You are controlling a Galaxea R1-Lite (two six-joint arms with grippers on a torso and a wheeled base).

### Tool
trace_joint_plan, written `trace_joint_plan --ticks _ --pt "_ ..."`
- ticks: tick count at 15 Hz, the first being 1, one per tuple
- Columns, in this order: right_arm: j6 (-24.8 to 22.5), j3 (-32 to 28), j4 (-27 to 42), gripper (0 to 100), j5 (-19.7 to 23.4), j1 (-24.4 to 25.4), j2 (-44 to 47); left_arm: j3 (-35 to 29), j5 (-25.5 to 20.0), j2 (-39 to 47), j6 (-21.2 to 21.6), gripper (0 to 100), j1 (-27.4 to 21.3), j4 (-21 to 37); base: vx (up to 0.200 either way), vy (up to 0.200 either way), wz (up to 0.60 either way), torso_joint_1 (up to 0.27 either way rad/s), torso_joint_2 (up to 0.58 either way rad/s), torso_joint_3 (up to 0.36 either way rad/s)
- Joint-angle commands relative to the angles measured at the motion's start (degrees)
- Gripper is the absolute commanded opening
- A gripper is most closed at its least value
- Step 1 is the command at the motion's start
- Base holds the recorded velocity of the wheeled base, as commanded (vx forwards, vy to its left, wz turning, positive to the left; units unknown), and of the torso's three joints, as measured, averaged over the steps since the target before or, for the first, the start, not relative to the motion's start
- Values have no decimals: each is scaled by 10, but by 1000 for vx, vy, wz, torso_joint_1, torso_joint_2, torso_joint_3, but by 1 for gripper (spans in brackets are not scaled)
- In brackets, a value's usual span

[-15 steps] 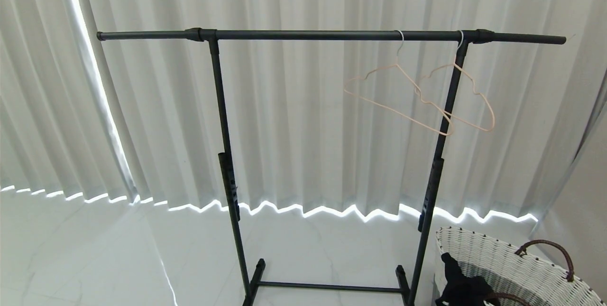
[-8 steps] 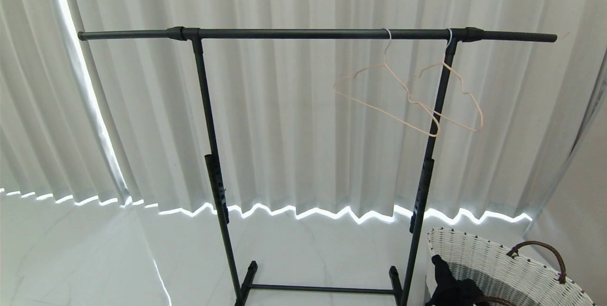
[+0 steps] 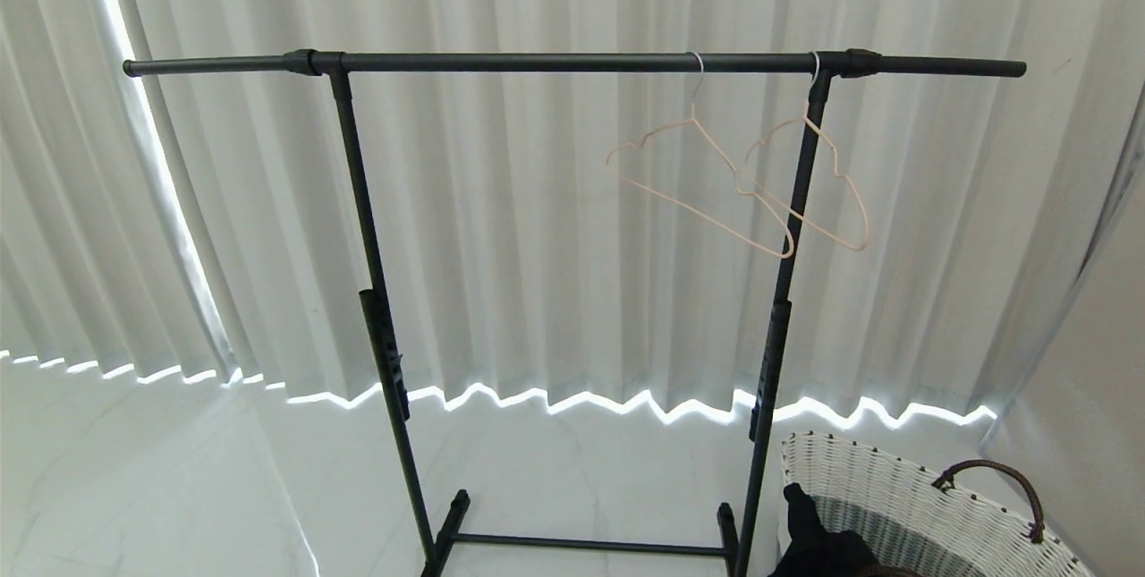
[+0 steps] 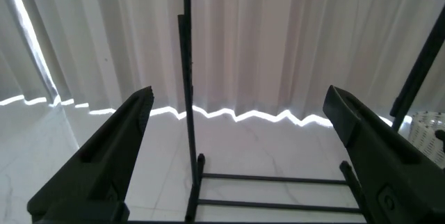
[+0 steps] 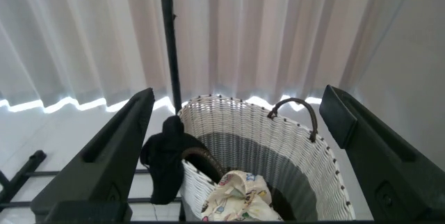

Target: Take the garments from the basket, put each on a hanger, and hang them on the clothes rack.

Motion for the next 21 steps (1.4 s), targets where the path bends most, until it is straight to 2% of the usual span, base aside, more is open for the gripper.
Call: trace_joint_plan --ticks 1,8,12,18,21 --pt "-1 -1 -1 100 0 0 0 0 0 1 0 100 0 0 0 0 0 0 0 0" --pt "-1 0 -1 100 0 0 0 0 -2 1 3 100 0 0 0 0 0 0 0 0" --pt "-30 -1 0 100 2 0 0 0 -2 1 3 100 0 0 0 0 0 0 0 0" --pt "-28 -1 0 100 2 0 0 0 -2 1 3 100 0 0 0 0 0 -113 340 229" --pt "-27 -1 0 100 2 0 0 0 -2 1 3 100 0 0 0 0 0 4 82 40"
